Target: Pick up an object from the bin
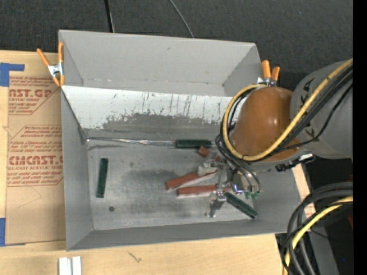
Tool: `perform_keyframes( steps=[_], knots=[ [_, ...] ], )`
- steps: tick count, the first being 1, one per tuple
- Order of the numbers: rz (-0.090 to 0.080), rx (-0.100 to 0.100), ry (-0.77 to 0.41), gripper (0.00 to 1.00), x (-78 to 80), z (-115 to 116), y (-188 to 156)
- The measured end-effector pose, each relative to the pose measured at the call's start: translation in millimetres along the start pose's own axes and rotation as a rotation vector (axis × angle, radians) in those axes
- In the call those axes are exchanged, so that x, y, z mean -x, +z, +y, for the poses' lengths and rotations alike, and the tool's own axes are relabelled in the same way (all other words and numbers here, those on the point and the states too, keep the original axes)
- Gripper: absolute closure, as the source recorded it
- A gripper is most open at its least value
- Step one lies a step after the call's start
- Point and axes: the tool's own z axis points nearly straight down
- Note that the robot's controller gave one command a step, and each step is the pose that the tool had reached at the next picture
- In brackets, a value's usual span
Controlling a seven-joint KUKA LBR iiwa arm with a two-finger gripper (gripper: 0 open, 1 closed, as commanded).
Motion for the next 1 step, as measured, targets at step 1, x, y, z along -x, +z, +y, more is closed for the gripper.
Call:
perform_keyframes(
  steps=[1],
  knots=[
    [0.0,0.0,0.0,0.0,0.0,0.0,0.0]
  ],
)
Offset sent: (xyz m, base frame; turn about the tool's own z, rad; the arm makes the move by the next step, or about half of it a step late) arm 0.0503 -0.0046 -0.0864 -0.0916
